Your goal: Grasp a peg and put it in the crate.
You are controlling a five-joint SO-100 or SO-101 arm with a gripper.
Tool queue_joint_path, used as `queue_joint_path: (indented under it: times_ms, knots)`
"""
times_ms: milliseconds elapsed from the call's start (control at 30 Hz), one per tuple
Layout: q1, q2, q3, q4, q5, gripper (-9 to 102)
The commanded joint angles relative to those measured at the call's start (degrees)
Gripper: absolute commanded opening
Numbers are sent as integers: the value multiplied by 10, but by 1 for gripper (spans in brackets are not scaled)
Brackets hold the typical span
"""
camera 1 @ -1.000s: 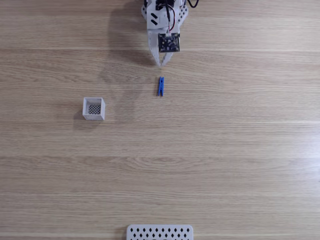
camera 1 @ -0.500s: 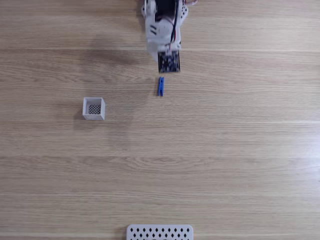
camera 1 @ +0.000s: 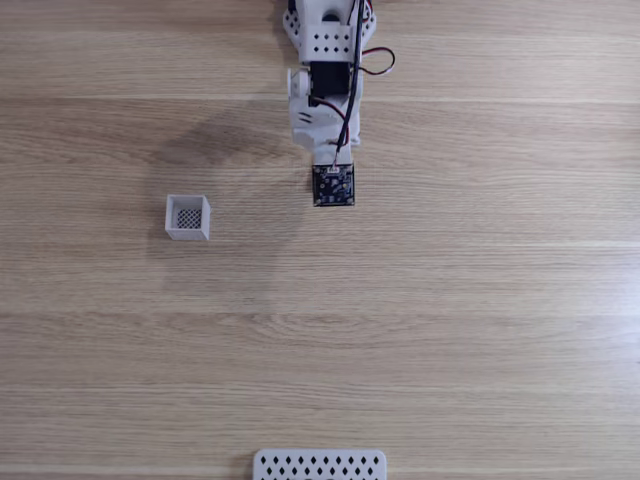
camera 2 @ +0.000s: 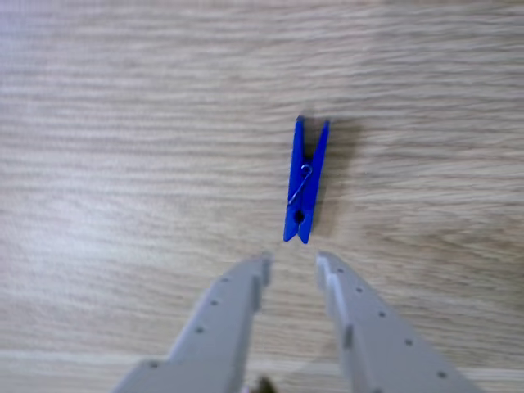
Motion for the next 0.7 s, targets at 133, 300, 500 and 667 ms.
queue_joint_path:
  times_ms: [133, 300, 500, 667]
  knots:
    - [-2, -4, -53, -59, 62, 21]
    - [-3, -30, -53, -67, 62, 21]
    - [5, -77, -53, -79, 62, 17]
    - [5, -90, -52, -109, 64, 15]
